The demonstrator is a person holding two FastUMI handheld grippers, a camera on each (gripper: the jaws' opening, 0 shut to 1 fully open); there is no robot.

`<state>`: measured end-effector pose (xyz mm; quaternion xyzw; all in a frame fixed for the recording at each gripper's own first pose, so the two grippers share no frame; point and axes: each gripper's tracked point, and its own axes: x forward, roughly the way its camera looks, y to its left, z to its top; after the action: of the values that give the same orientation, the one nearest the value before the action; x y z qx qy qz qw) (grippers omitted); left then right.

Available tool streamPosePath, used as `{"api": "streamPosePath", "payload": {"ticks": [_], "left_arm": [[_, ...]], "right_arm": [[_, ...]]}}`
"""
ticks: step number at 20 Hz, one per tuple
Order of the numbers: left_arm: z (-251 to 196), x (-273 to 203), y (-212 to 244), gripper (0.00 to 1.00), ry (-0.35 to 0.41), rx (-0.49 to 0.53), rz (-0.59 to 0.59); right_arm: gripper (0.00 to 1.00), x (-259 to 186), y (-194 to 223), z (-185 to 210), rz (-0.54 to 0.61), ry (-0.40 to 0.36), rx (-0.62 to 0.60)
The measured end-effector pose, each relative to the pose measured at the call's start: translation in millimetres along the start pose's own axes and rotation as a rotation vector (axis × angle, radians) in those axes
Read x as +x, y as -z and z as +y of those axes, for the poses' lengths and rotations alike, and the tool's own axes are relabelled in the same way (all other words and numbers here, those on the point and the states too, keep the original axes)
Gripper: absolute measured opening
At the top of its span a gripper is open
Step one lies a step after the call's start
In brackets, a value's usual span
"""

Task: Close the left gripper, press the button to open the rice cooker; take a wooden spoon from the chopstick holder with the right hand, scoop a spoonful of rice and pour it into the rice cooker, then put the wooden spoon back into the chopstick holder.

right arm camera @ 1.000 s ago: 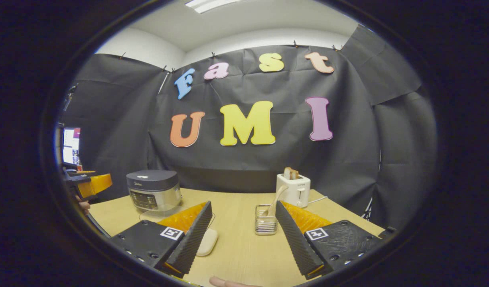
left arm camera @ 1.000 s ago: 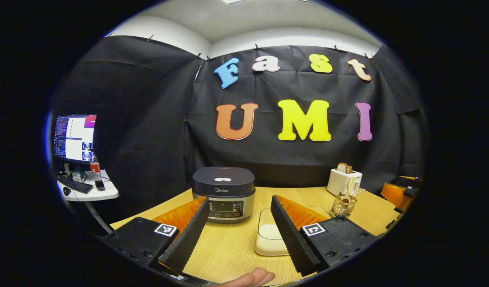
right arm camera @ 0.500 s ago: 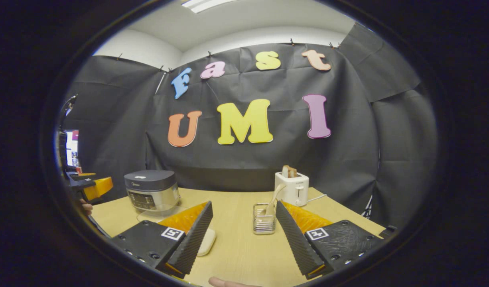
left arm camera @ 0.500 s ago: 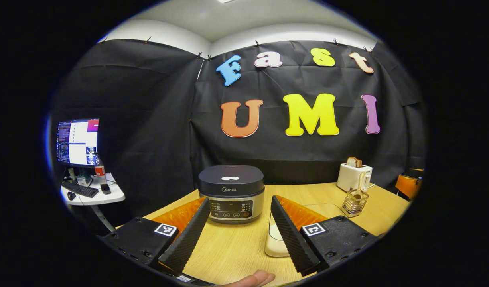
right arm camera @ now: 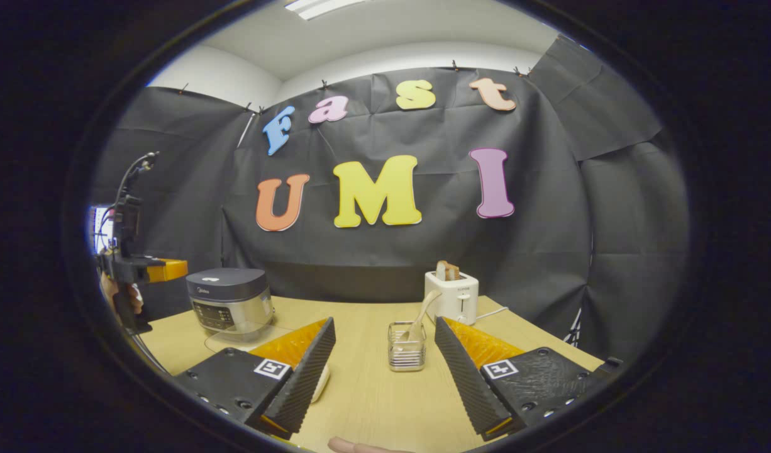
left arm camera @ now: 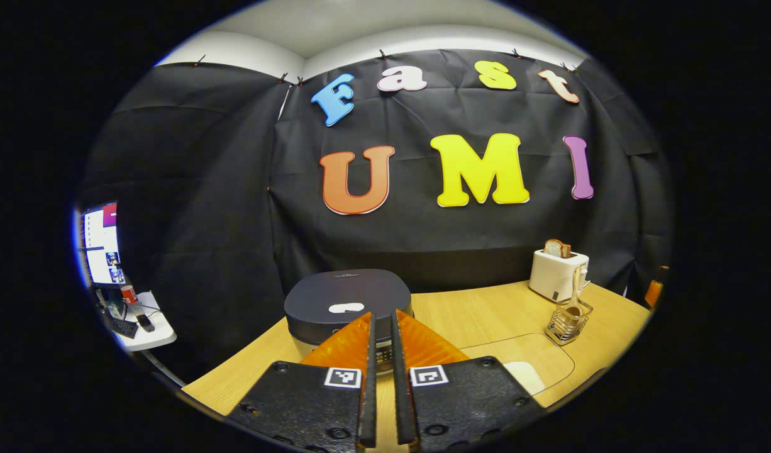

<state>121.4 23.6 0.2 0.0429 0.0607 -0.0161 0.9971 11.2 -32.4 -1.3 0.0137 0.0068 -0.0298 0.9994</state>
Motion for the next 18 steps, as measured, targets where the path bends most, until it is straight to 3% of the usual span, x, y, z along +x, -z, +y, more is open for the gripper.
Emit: {"api": "streamPosePath", "payload": {"ticks": [1, 3, 9, 18], "left_arm": [[5, 12, -2, 0.07, -0.005, -0.013, 0.020], [19, 34, -3, 0.03, -0.025, -0.029, 0.070], [35, 89, 17, 0.03, -0.005, -0.037, 0.261], [38, 114, 38, 0.03, 0.001, -0.049, 0.331]], "right_arm": [[0.94, 2, 1, -2, 0.002, 0.005, 0.002], [0.95, 1, -1, -7, 0.002, 0.011, 0.009], [0.94, -1, -5, -10, -0.010, 0.017, 0.017], [0.95, -6, -9, -6, -0.017, 0.009, 0.011]]}}
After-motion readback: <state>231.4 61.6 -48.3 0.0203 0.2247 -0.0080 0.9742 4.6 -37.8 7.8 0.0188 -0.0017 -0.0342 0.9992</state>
